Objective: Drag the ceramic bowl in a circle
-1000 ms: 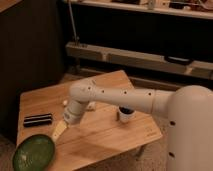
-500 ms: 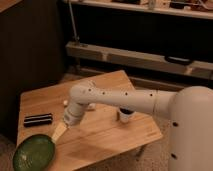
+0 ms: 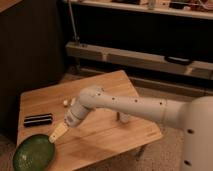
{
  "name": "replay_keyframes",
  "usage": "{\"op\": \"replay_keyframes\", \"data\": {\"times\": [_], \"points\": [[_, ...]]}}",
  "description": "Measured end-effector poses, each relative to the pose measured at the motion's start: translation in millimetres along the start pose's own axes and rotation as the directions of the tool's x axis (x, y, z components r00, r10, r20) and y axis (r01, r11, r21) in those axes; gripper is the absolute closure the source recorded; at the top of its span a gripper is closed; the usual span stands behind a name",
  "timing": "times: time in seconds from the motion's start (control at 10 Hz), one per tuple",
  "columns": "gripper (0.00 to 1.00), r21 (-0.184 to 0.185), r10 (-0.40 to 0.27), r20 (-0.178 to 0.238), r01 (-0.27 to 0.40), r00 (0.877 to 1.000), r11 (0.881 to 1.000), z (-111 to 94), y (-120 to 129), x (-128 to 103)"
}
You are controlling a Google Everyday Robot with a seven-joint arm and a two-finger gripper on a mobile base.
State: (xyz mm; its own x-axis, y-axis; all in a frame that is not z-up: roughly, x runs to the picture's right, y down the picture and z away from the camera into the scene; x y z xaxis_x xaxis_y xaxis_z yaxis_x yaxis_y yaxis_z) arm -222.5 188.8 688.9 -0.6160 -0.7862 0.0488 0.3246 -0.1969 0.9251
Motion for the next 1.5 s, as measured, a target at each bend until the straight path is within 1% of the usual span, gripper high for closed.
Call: {"op": "replay_keyframes", "data": {"times": [0.1,0.2,0.3,0.4,0.5,0.6,0.7,0.8,0.9,1.1,1.2,1.3,1.4,1.5], "points": [[0.20,0.028,-0.016,-0.042,0.017,0.999,0.999,5,-2,8],[0.20,0.051,-0.025,-0.052,0.027,0.998,0.998,11,-3,16],[0.20,0.072,0.000,-0.017,0.002,1.000,0.997,19,0,20],[0.20,0.087,0.058,0.019,-0.059,0.998,0.994,25,4,22],[0.20,0.098,0.106,0.063,-0.112,0.992,0.989,30,6,25],[0.20,0.101,0.134,0.107,-0.145,0.985,0.984,32,7,27],[0.20,0.115,0.158,0.161,-0.178,0.974,0.977,37,10,26],[0.20,0.126,0.166,0.178,-0.190,0.970,0.974,40,10,27],[0.20,0.138,0.166,0.188,-0.194,0.968,0.971,46,13,21],[0.20,0.142,0.154,0.213,-0.186,0.965,0.972,58,12,21],[0.20,0.134,0.144,0.238,-0.180,0.960,0.974,66,11,21],[0.21,0.118,0.145,0.259,-0.180,0.955,0.976,71,14,20],[0.27,0.098,0.144,0.281,-0.177,0.949,0.979,78,13,21],[0.37,0.077,0.149,0.294,-0.179,0.944,0.981,82,17,20]]}}
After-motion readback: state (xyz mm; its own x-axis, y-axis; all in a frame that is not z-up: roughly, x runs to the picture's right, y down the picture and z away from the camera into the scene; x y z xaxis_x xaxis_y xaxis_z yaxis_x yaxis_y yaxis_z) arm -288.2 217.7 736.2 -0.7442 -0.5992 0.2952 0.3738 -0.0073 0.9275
